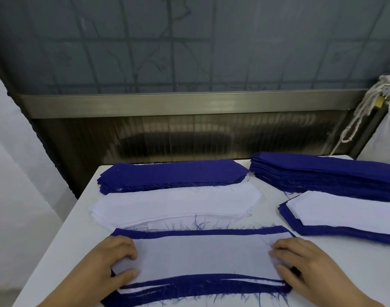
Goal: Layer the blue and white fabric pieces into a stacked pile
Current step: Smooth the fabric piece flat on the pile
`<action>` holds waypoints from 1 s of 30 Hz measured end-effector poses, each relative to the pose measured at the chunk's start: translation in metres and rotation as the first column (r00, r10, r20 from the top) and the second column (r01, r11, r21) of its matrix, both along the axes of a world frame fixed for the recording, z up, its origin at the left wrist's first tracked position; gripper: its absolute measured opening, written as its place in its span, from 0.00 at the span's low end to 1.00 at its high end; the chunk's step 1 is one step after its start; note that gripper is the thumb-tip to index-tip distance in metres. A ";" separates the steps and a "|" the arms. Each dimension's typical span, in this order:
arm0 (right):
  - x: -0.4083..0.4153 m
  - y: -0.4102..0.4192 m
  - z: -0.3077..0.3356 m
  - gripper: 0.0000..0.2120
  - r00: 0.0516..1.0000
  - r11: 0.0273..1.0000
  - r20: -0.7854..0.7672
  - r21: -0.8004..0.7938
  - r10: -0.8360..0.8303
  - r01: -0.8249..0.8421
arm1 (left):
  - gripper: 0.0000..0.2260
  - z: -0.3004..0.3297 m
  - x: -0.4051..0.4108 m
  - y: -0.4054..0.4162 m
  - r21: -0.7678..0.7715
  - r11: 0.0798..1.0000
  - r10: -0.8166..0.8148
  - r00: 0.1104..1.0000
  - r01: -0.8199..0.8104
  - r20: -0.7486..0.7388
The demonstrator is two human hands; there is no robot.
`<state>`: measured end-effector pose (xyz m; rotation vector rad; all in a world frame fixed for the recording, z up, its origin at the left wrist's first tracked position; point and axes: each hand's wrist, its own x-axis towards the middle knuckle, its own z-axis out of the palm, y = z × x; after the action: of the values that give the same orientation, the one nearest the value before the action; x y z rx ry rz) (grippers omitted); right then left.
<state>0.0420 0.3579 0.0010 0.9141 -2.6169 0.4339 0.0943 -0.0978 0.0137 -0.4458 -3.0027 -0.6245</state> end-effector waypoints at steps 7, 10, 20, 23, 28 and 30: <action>-0.053 -0.029 0.028 0.07 0.985 0.998 0.166 -0.013 -0.055 0.058 | 0.07 0.004 -0.042 0.016 0.076 0.984 0.162 0.986 -0.158 -0.040; -0.092 -0.067 0.028 0.07 0.973 0.997 0.229 -0.071 0.026 -0.010 | 0.04 0.007 -0.077 0.051 0.023 0.985 0.174 0.983 -0.173 -0.053; -0.146 -0.104 0.010 0.06 0.915 0.999 0.400 -0.029 0.048 -0.039 | 0.05 0.010 -0.143 0.114 0.185 0.975 0.095 0.986 -0.119 0.136; -0.152 -0.106 0.009 0.03 0.890 0.997 0.454 -0.080 0.044 -0.009 | 0.08 0.011 -0.146 0.115 0.191 0.971 0.110 0.981 -0.141 0.162; -0.159 -0.109 0.012 0.09 0.850 0.998 0.526 -0.061 0.008 0.029 | 0.09 0.012 -0.152 0.122 0.102 0.983 0.136 0.982 -0.150 0.132; -0.160 -0.110 0.012 0.11 0.838 0.997 0.546 -0.059 -0.003 0.041 | 0.07 0.012 -0.154 0.122 0.081 0.986 0.133 0.985 -0.142 0.108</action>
<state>-0.1176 0.2481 0.0128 0.8267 -3.0890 0.8889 -0.0597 0.0242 0.0255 -0.2046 -3.0516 -0.7875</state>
